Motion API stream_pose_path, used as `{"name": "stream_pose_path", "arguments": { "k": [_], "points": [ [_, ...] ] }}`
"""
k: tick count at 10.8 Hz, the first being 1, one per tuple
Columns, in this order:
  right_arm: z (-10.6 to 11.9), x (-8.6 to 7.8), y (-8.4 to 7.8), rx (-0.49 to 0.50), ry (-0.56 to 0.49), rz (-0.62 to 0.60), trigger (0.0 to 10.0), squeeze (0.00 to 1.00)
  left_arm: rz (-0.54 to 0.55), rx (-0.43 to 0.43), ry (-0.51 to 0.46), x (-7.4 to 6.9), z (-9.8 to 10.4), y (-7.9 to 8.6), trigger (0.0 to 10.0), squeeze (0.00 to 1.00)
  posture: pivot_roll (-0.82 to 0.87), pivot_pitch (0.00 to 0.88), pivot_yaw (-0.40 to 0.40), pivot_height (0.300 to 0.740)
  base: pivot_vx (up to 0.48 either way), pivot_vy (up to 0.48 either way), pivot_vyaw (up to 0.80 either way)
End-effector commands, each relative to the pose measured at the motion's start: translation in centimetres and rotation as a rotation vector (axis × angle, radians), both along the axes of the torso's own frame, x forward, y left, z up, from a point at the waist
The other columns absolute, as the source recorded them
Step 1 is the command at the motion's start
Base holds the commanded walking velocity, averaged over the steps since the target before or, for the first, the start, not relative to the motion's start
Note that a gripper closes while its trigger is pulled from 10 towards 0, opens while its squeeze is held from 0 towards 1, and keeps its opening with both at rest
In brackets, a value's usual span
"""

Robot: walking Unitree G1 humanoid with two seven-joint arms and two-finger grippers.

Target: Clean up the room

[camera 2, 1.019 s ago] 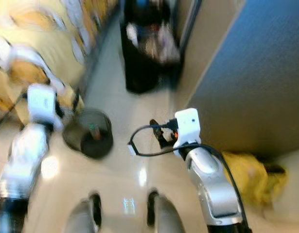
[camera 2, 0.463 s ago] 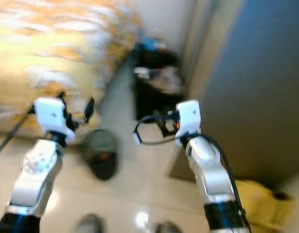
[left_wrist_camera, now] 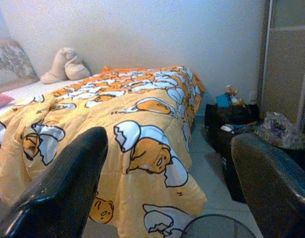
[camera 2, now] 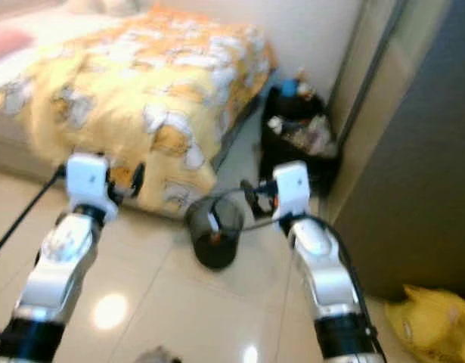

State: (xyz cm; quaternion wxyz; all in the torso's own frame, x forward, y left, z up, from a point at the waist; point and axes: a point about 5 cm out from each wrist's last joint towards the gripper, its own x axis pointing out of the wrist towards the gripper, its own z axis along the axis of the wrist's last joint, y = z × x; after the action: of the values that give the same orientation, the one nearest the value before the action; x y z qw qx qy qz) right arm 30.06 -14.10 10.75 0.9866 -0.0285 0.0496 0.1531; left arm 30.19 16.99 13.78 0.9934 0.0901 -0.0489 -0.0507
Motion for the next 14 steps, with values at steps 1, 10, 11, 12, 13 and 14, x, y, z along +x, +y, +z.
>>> {"name": "stream_pose_path", "arguments": {
  "k": [1, 10, 11, 12, 13, 14],
  "points": [
    [0.9, 0.4, -0.2, -0.014, -0.043, -0.011, 10.0, 0.0, -0.013, 0.002, 0.009, 0.1, -0.1, -0.4, 10.0, 0.0, -0.15, 0.0, -0.026, 0.74, 0.0, 0.0, 0.0],
    [0.5, 0.1, -0.2, -0.022, -0.047, -0.004, 10.0, 0.0, 0.039, -0.036, 0.061, 1.2, -0.5, 0.1, 10.0, 0.0, -0.16, 0.0, -0.02, 0.74, 0.244, 0.203, 0.0],
    [0.4, 0.1, -0.3, -0.022, -0.047, -0.006, 10.0, 0.0, 0.045, -0.042, 0.073, 1.2, -0.7, 0.3, 10.0, 0.0, -0.16, 0.0, -0.02, 0.74, 0.311, 0.364, 0.0],
    [0.4, 0.1, -0.3, -0.023, -0.046, -0.007, 10.0, 0.0, 0.052, -0.041, 0.081, 1.2, -0.8, 0.5, 10.0, 0.0, -0.16, 0.0, -0.021, 0.74, 0.307, 0.371, 0.0],
    [0.3, 0.2, -0.3, -0.02, -0.045, -0.009, 10.0, 0.0, 0.06, -0.049, 0.088, 1.3, -1.0, 0.7, 10.0, 0.0, -0.16, 0.0, -0.021, 0.74, 0.315, 0.364, 0.0],
    [0.3, 0.2, -0.3, -0.015, -0.045, -0.01, 10.0, 0.0, 0.062, -0.049, 0.089, 1.3, -1.0, 0.7, 10.0, 0.0, -0.15, 0.0, -0.019, 0.74, 0.311, 0.364, 0.0]
  ]
}}
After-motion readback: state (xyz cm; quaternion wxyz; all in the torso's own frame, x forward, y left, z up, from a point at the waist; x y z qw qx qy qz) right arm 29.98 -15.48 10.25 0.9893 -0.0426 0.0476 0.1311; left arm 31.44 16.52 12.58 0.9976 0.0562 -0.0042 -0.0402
